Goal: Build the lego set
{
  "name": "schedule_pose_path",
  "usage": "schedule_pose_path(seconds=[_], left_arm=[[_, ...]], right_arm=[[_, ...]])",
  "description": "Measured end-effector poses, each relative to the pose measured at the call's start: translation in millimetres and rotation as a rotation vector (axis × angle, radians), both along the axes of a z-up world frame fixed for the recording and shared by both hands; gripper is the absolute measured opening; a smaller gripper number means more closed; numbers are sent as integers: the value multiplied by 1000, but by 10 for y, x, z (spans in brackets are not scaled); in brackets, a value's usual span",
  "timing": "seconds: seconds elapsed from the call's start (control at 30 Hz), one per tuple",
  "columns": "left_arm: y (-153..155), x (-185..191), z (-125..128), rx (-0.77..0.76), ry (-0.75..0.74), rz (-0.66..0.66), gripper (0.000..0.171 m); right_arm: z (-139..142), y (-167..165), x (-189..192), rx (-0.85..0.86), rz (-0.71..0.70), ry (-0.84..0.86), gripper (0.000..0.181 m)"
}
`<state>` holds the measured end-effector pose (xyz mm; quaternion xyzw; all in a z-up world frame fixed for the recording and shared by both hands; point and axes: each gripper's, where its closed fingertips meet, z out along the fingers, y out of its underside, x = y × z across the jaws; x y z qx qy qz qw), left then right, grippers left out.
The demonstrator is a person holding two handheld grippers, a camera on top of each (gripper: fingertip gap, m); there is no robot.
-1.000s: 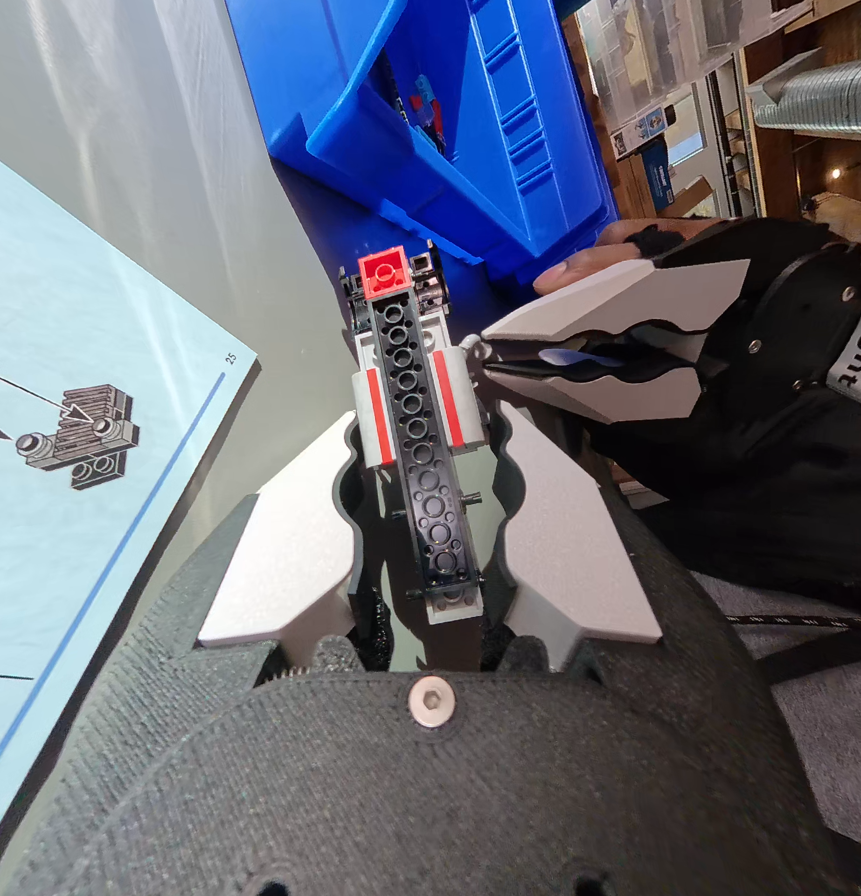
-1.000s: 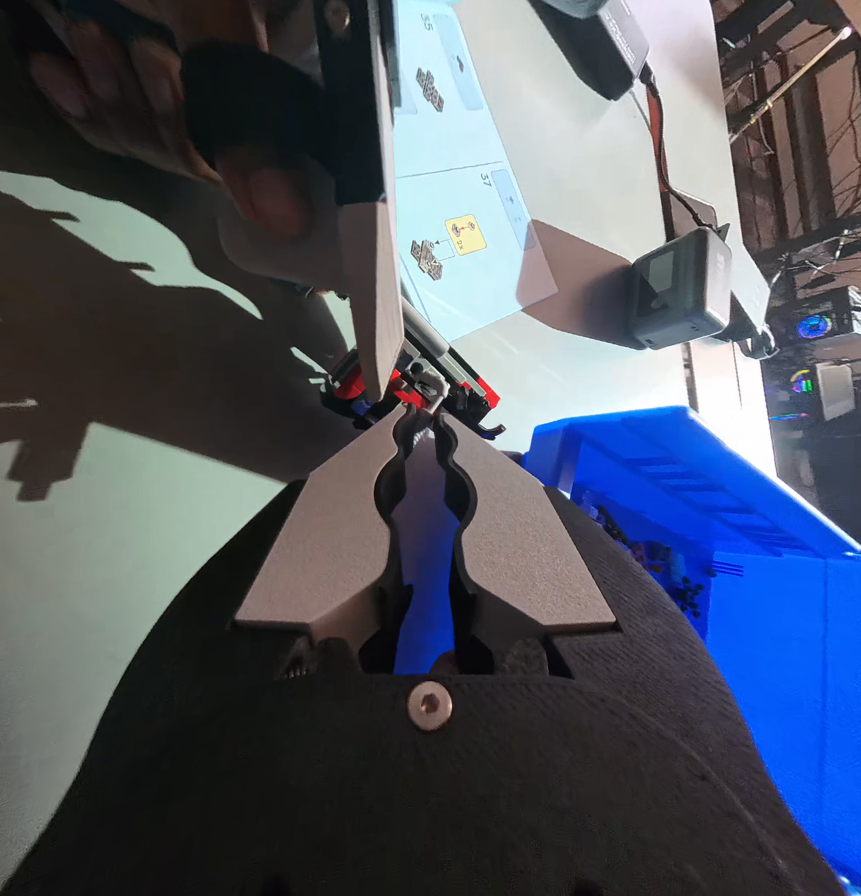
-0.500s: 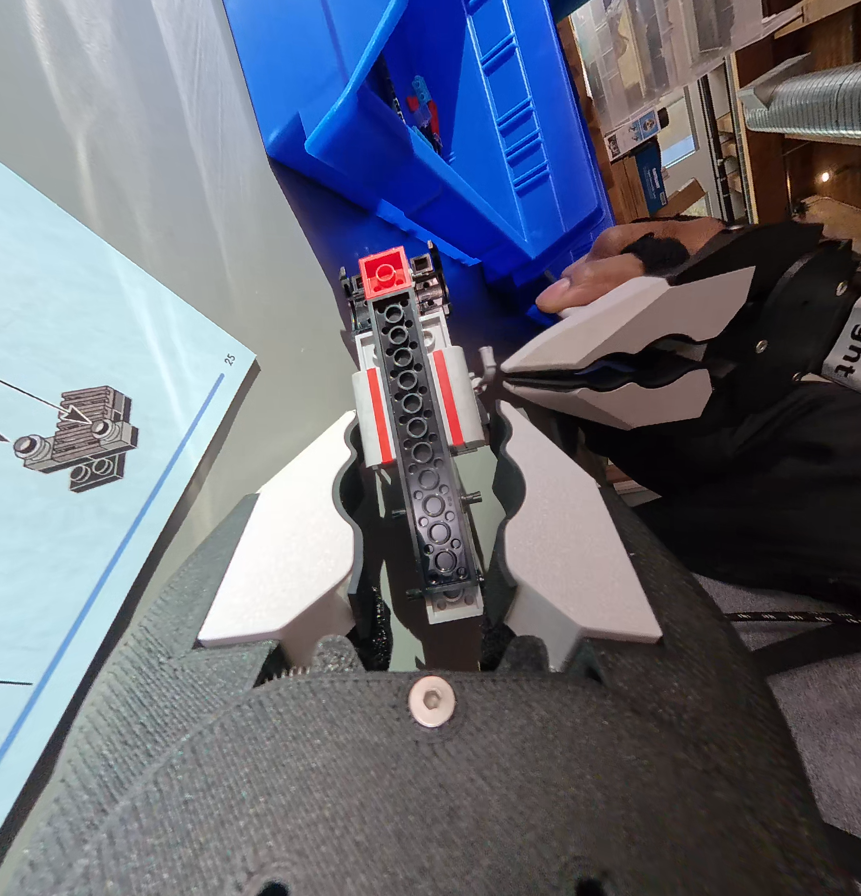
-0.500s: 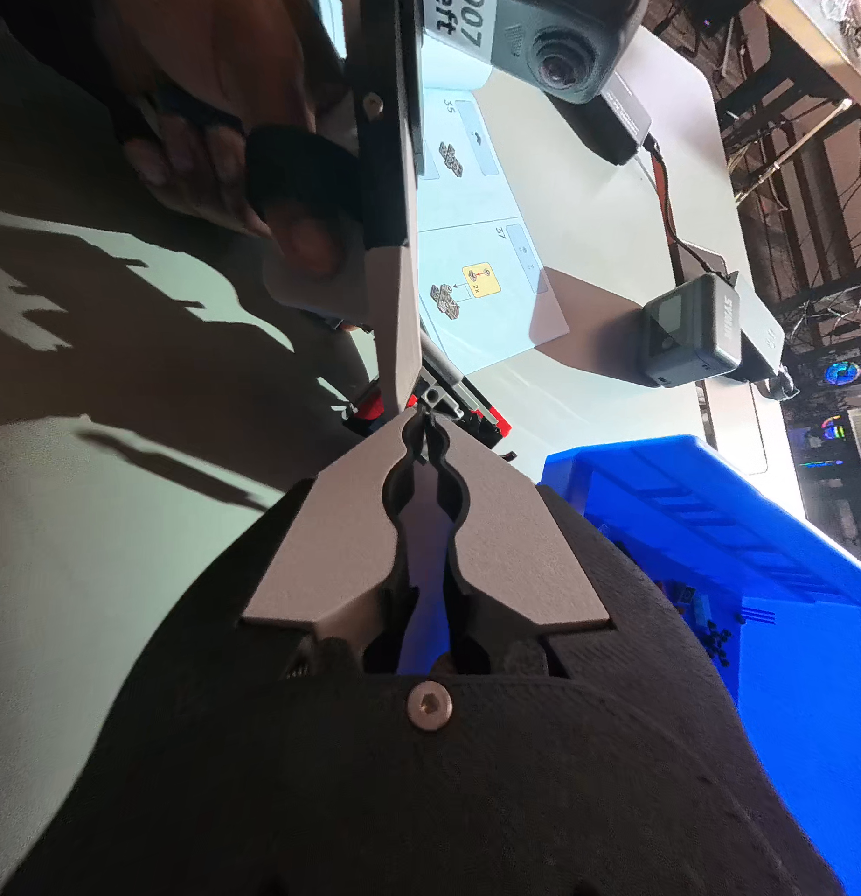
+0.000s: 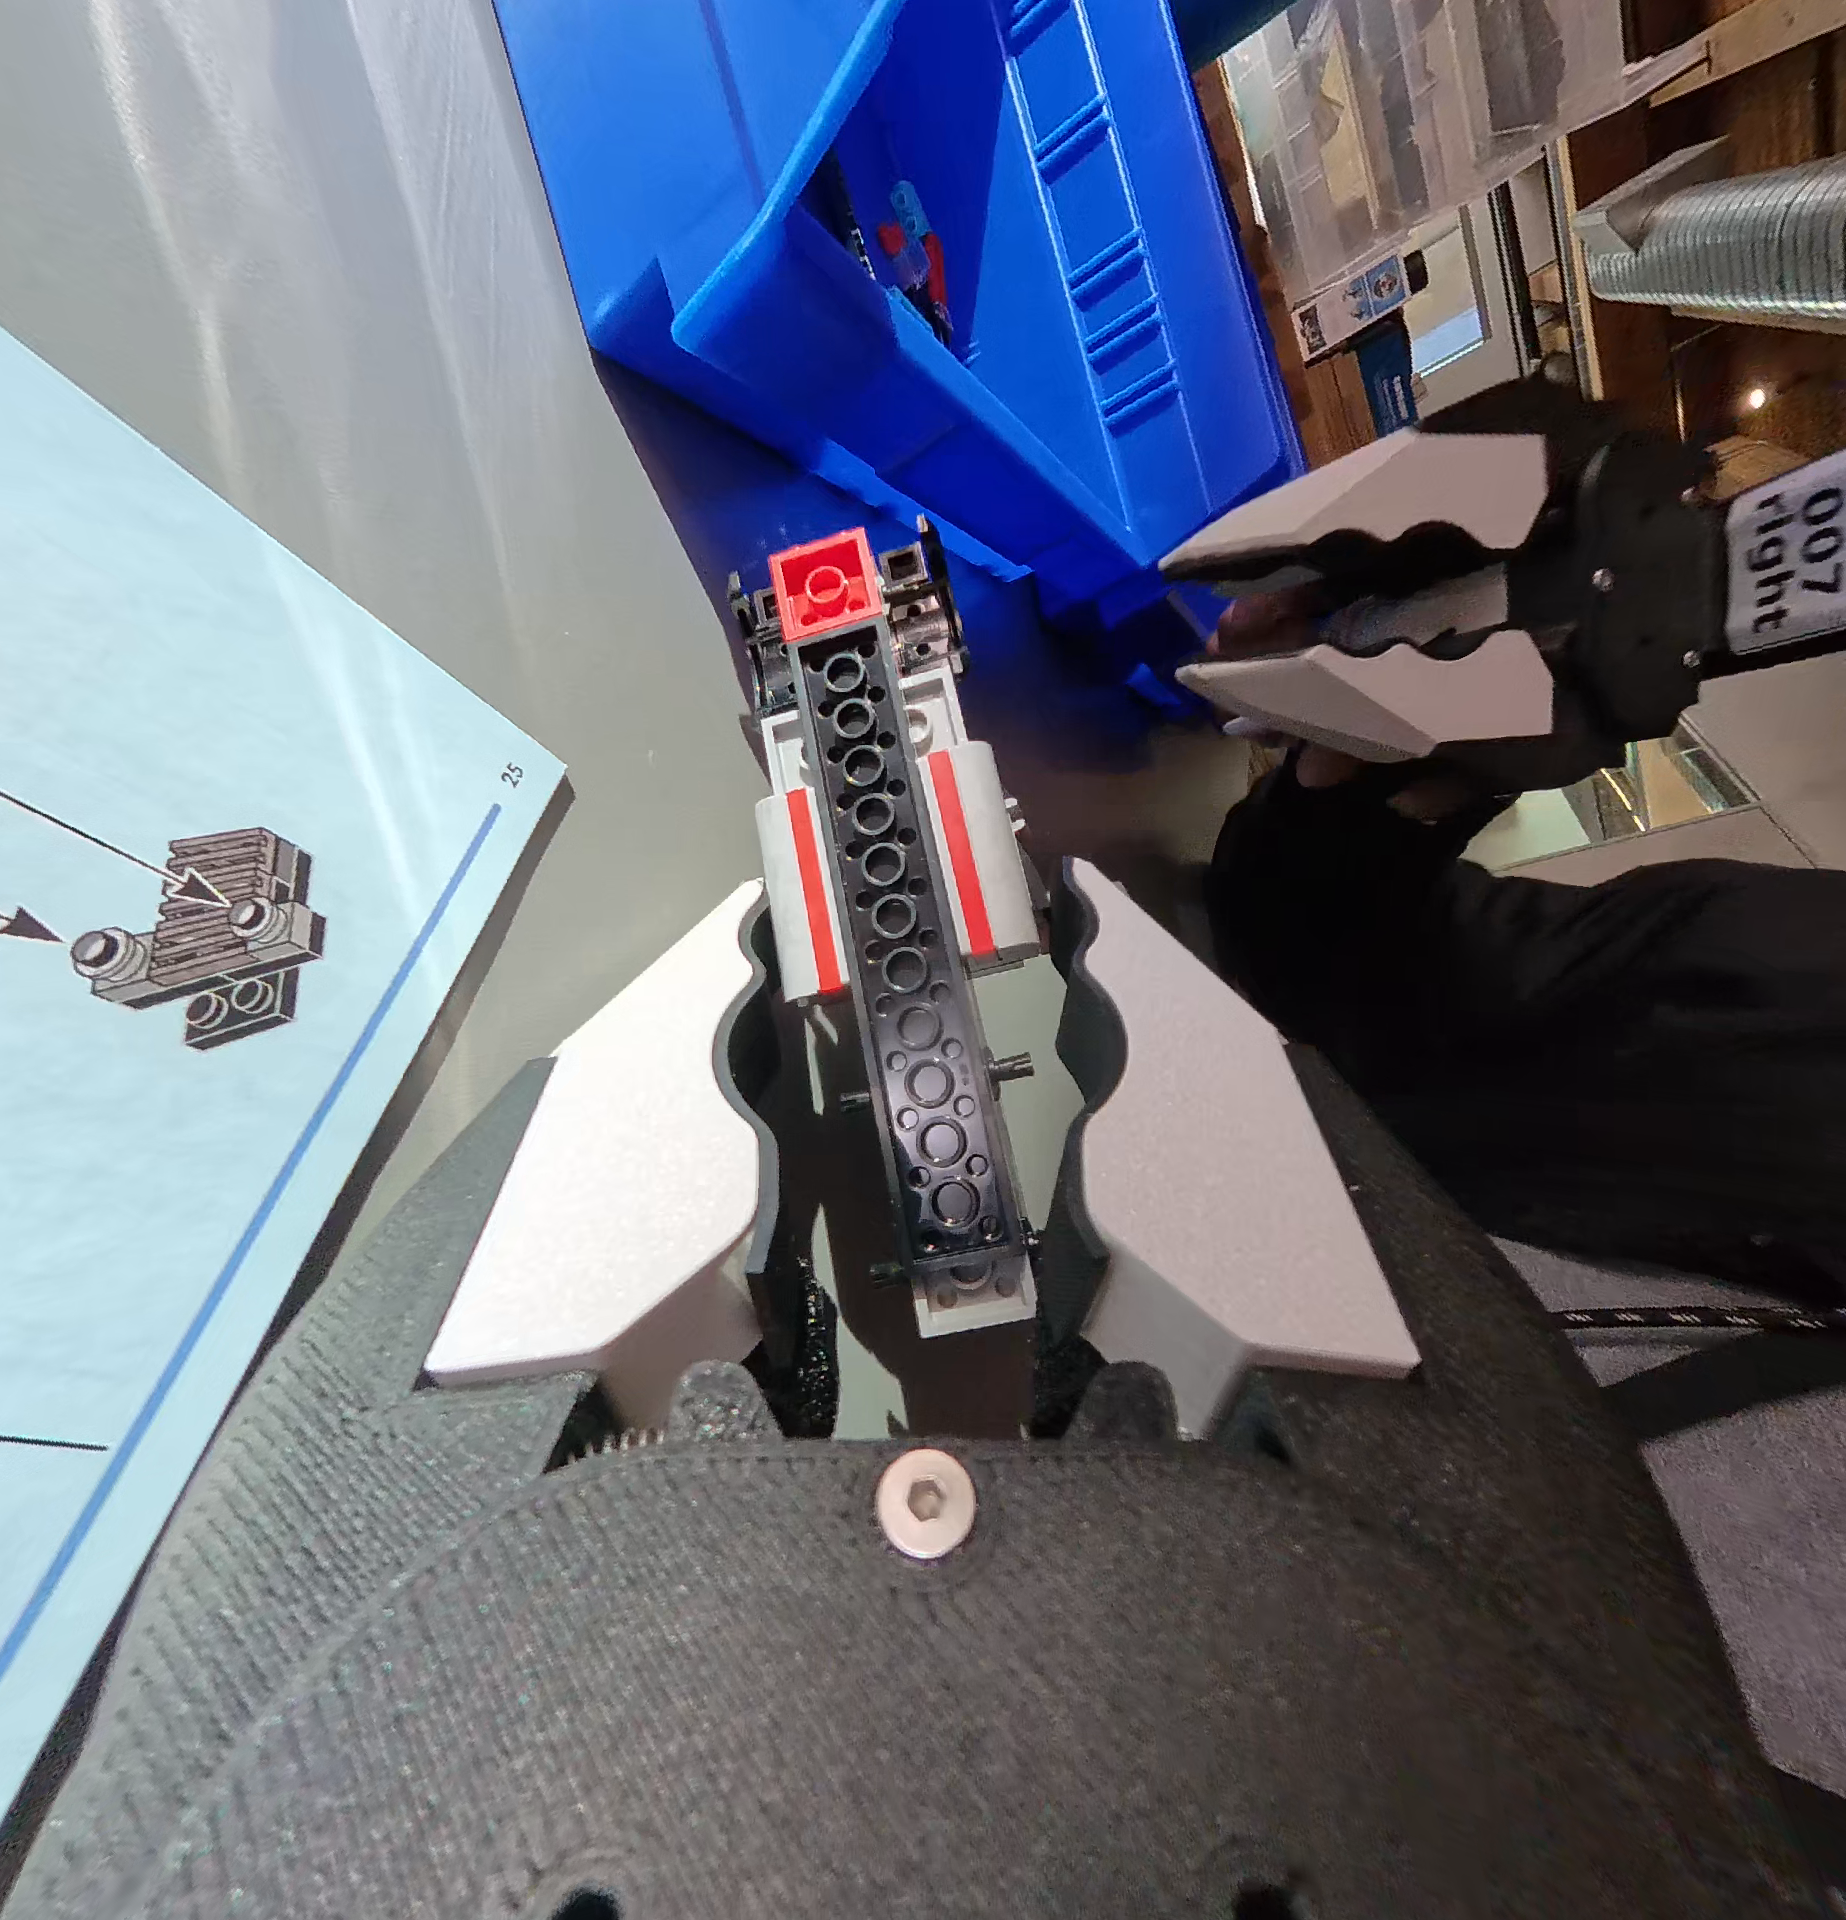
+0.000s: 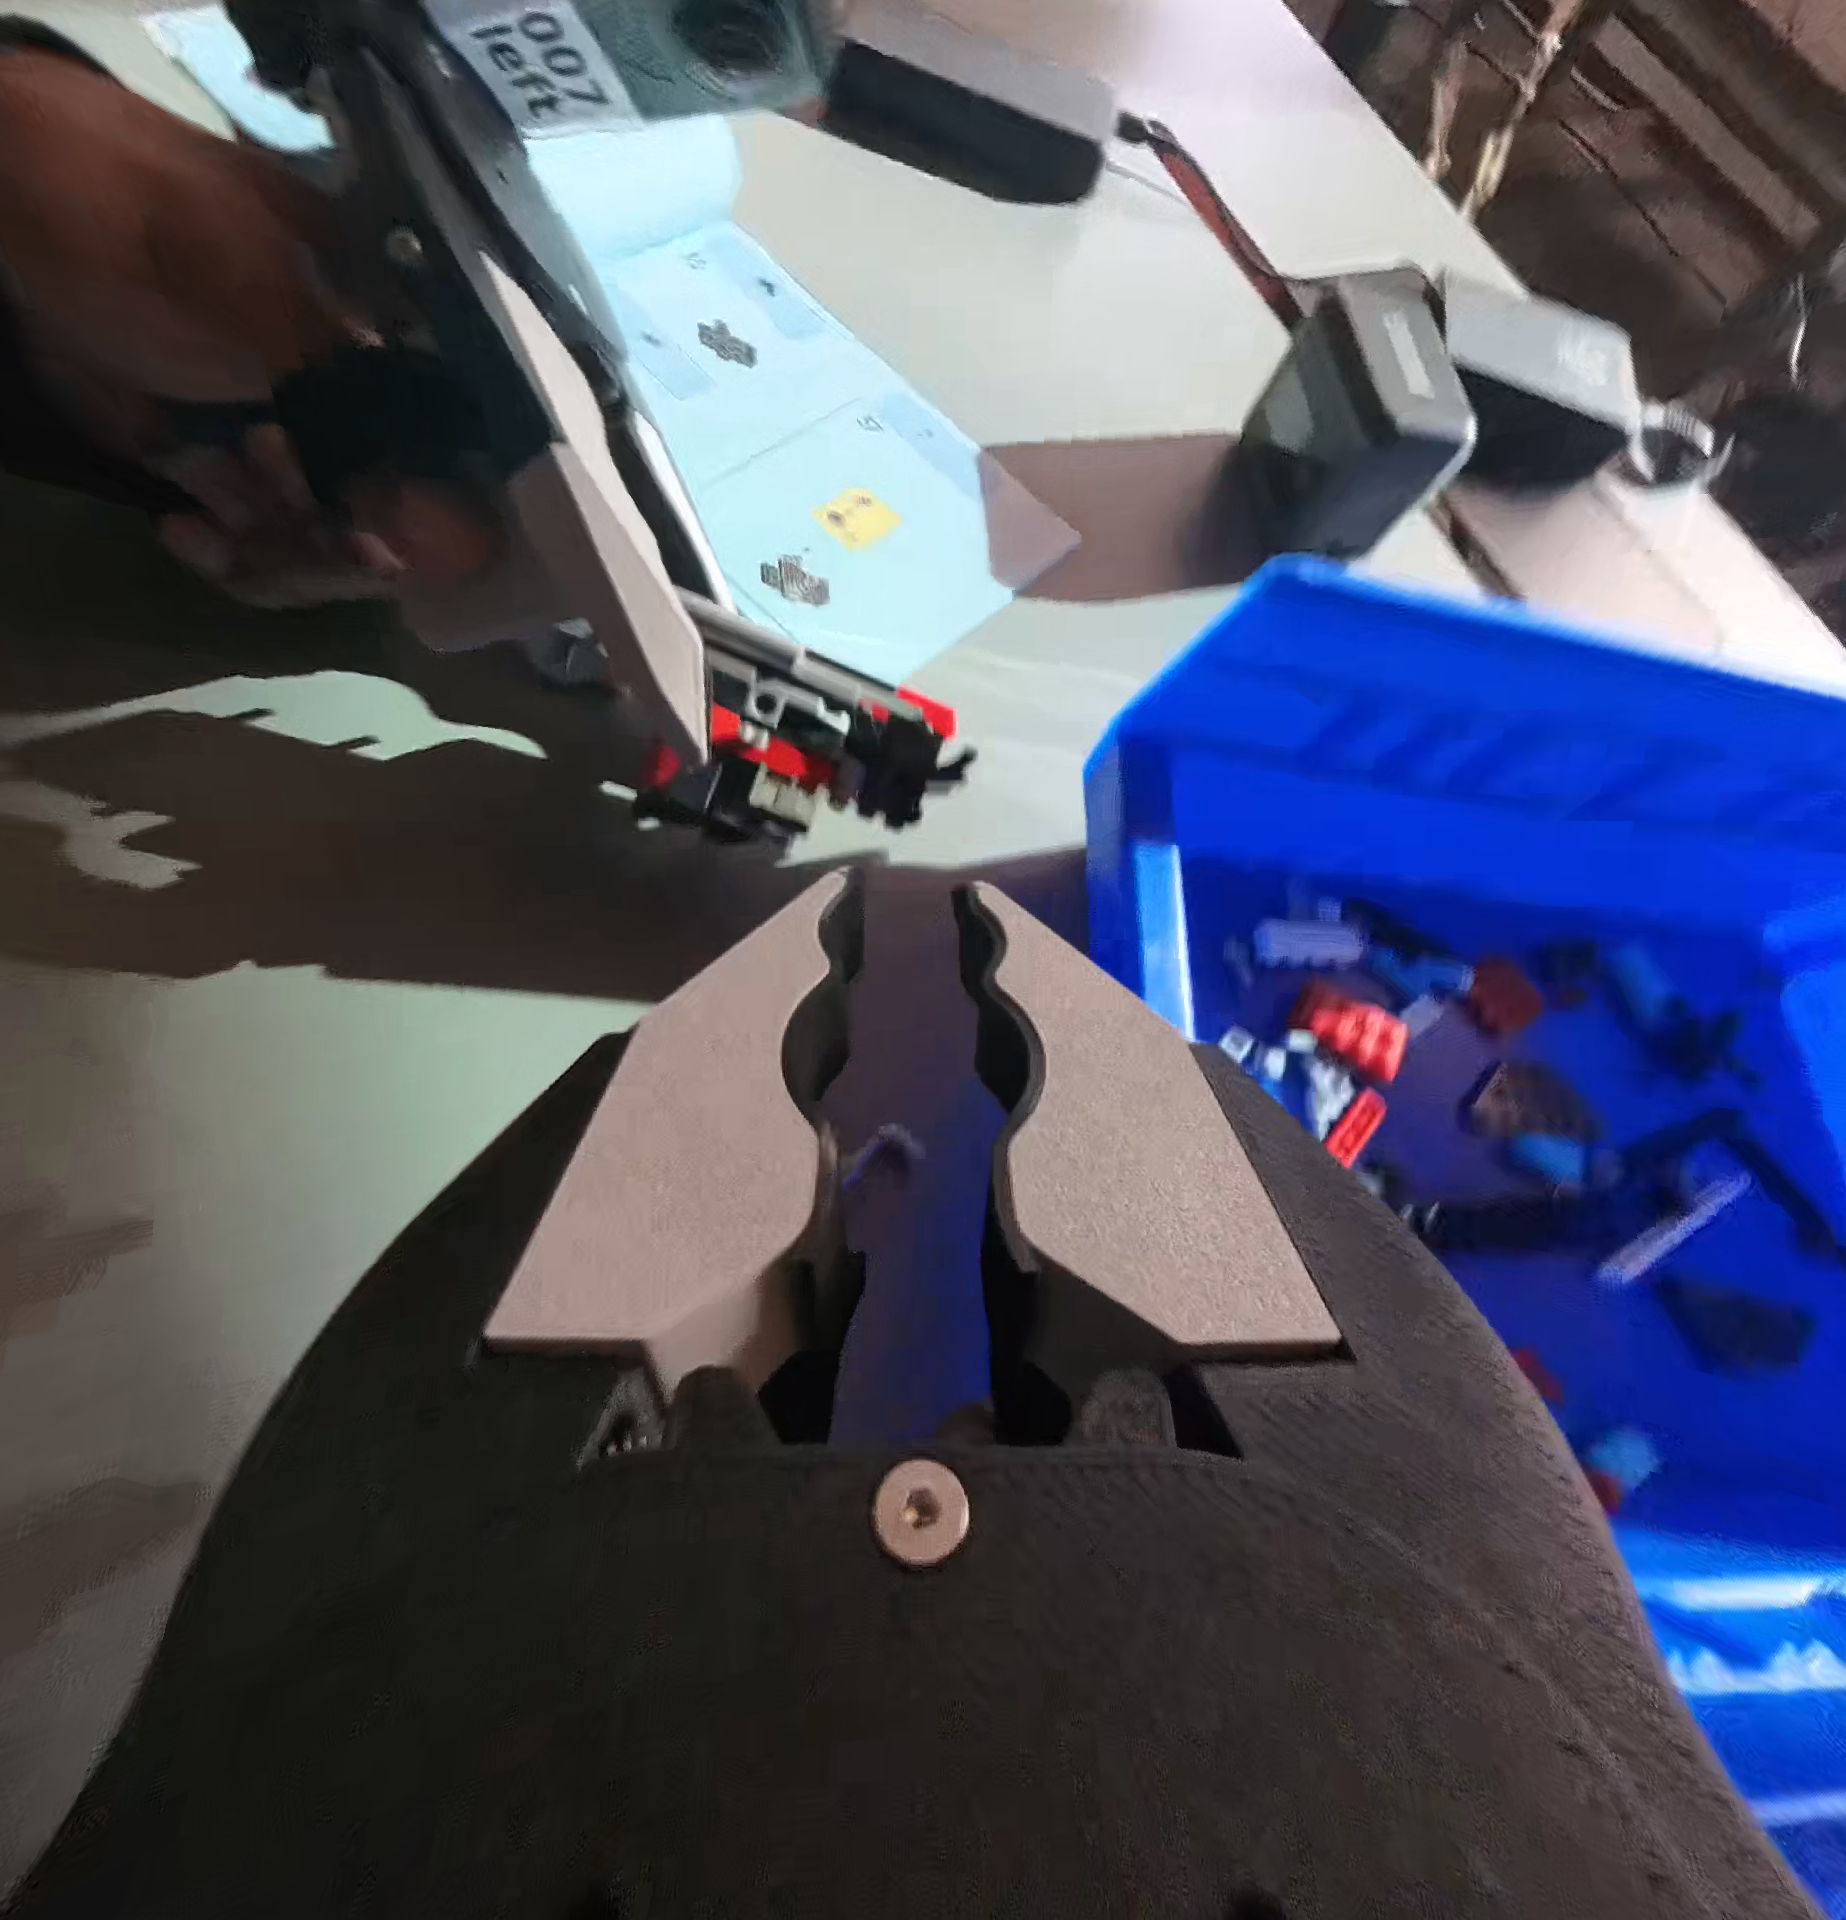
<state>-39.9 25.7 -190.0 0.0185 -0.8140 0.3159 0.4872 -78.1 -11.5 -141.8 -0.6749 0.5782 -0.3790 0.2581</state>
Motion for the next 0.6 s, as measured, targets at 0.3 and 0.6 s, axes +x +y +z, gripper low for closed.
schedule_pose_path(seconds=[0.3,0.6], left_arm=[[-17,-2,-4,-4,-10,2,52],[-10,-10,3,-6,-6,-5,52]], right_arm=[[-666,23,-411,81,-166,166,27],[-785,12,-404,41,-144,222,6]])
